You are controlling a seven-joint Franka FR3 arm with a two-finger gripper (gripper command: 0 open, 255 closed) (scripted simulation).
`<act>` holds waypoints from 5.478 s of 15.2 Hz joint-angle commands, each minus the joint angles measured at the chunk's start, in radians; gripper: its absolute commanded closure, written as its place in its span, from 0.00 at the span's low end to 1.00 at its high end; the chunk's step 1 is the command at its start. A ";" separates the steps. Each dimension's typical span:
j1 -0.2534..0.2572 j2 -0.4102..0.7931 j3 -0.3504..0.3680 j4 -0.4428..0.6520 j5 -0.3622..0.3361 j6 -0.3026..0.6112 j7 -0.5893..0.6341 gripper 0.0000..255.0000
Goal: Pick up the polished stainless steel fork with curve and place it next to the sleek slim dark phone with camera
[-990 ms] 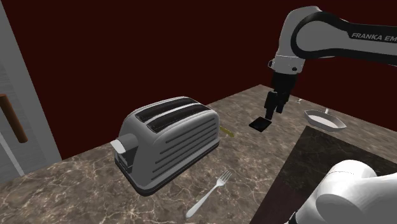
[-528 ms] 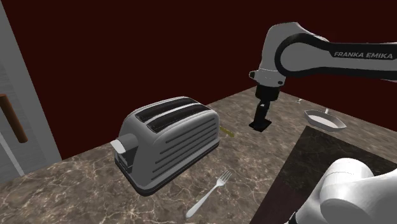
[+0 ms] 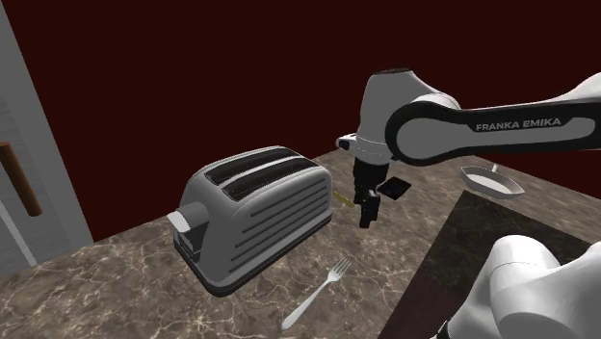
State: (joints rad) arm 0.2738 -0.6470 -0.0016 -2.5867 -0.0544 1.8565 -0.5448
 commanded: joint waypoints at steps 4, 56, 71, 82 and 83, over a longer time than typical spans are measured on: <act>0.119 0.052 0.033 -0.078 0.010 0.151 -0.157 0.00; 0.209 0.038 0.001 -0.101 -0.022 0.189 -0.426 1.00; 0.039 0.273 -0.297 0.099 -0.160 0.262 -0.798 1.00; -0.018 0.575 -0.477 0.399 -0.071 0.283 -1.101 1.00; -0.025 0.607 -0.490 0.433 -0.053 0.280 -1.131 1.00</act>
State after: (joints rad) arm 0.2553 -0.0650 -0.4793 -2.1749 -0.1202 2.1325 -1.6492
